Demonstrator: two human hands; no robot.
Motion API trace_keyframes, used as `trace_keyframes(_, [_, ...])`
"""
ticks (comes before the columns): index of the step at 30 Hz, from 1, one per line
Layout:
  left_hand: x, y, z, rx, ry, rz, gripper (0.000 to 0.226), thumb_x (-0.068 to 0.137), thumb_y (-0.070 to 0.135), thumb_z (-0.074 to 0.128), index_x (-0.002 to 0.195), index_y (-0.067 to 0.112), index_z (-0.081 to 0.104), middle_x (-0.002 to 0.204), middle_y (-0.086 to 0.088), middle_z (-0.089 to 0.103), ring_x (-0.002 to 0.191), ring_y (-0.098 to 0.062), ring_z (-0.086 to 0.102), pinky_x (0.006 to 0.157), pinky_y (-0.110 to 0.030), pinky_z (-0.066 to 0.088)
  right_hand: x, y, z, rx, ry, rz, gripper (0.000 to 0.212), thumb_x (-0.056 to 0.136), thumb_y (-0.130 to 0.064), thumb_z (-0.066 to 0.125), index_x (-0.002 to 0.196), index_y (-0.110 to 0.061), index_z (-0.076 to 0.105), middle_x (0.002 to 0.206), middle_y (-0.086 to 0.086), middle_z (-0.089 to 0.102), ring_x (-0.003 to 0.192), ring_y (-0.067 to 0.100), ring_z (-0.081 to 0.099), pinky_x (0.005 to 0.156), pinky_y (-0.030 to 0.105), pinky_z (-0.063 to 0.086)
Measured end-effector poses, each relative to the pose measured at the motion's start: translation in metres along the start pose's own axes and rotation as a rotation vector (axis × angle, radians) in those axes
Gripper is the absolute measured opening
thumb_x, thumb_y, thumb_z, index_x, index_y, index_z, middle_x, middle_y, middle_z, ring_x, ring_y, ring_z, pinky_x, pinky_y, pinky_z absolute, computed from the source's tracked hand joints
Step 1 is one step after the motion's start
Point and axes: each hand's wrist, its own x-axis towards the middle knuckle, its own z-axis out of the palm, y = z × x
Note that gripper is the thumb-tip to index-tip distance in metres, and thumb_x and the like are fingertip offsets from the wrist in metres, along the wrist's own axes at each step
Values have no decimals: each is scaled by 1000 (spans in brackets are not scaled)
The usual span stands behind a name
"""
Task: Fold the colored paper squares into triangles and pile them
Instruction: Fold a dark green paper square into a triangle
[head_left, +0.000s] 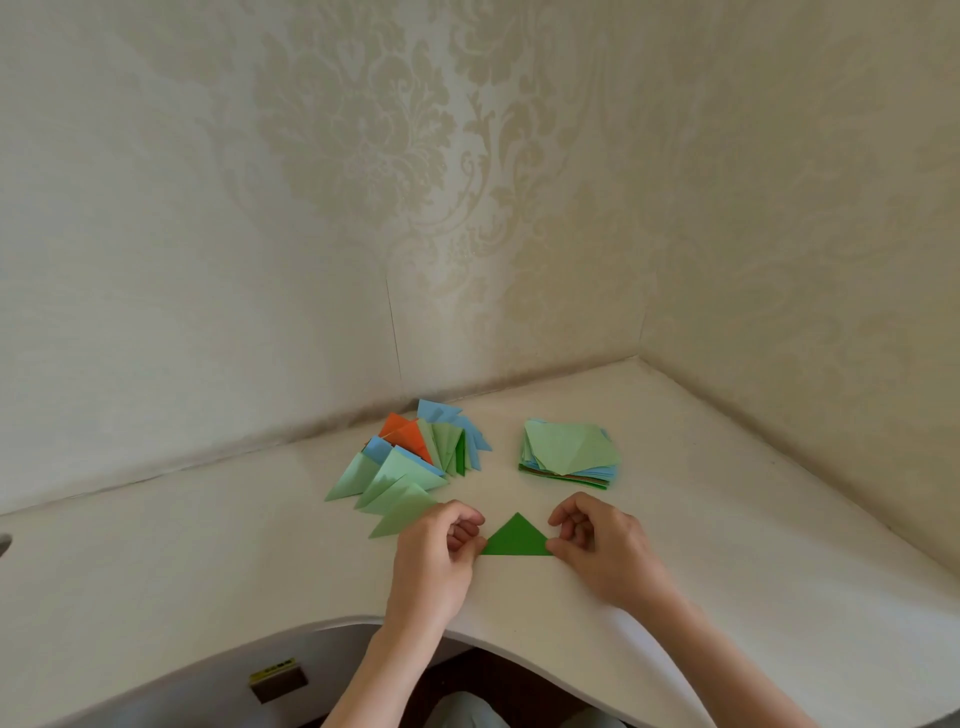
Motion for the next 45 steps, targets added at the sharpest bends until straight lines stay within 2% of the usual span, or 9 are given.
trace_keyframes(4, [-5, 1, 3, 113, 34, 40, 21, 83, 2, 67, 96, 18, 66, 82, 10, 61, 75, -4, 58, 68, -15, 47, -1, 1, 1, 17, 12, -4, 25, 78, -7, 73, 80, -28, 60, 73, -6, 59, 62, 4, 48, 62, 11, 42])
trace_keyframes(8, [-14, 21, 16, 319, 91, 134, 28, 89, 27, 65, 114, 17, 58, 95, 3, 58, 87, -15, 53, 72, -24, 44, -3, 2, 5, 1, 38, -37, 25, 79, -5, 72, 79, -27, 59, 72, -7, 56, 62, 5, 48, 62, 10, 41])
trace_keyframes(11, [-15, 36, 22, 425, 51, 62, 36, 91, 38, 60, 121, 21, 51, 107, 1, 53, 97, -19, 50, 79, -27, 44, -3, 2, 5, -16, 40, -44, 22, 80, -7, 71, 81, -26, 60, 73, -6, 57, 65, 5, 50, 63, 11, 41])
trace_keyframes(16, [-6, 35, 25, 308, -5, -15, 33, 88, 28, 66, 118, 21, 53, 107, 3, 52, 99, -15, 50, 80, -22, 42, -2, 2, 4, -37, 41, -51, 20, 81, -10, 71, 82, -27, 60, 76, -6, 58, 67, 5, 51, 64, 11, 42])
trace_keyframes(20, [-7, 24, 25, 252, 20, 68, 17, 88, 23, 66, 105, 23, 64, 94, 9, 61, 92, -14, 51, 74, -24, 42, 1, -3, 1, -85, 24, -58, 17, 78, -17, 74, 79, -29, 62, 77, -10, 61, 64, 3, 52, 60, 10, 42])
trace_keyframes(26, [-13, -8, -8, 237, 186, 107, 21, 85, 17, 69, 106, 21, 70, 92, 11, 68, 84, -13, 56, 73, -28, 48, 19, -2, -4, -149, 421, -164, 18, 78, -22, 77, 95, -21, 72, 91, -9, 56, 69, 7, 53, 66, 16, 43])
trace_keyframes(33, [-4, -39, -42, 237, 205, -14, 20, 82, 16, 73, 98, 26, 66, 81, 18, 59, 80, -10, 57, 63, -17, 41, 41, -2, -1, -298, 354, -45, 32, 87, -31, 68, 117, -20, 69, 104, -7, 47, 91, 16, 54, 73, 32, 48])
trace_keyframes(39, [21, -43, -40, 296, 221, 35, 20, 80, 11, 74, 96, 20, 66, 83, 12, 59, 81, -15, 54, 67, -25, 42, 54, 3, 0, -414, 435, -139, 8, 85, -20, 69, 82, -18, 76, 94, -3, 54, 86, 21, 55, 63, 29, 41])
trace_keyframes(45, [31, -46, -33, 334, 253, 57, 21, 78, 7, 74, 96, 15, 66, 93, 2, 59, 87, -20, 54, 69, -31, 49, 53, 9, -4, -382, 522, -159, 5, 80, -18, 73, 85, -17, 74, 99, -3, 57, 88, 22, 57, 67, 33, 46])
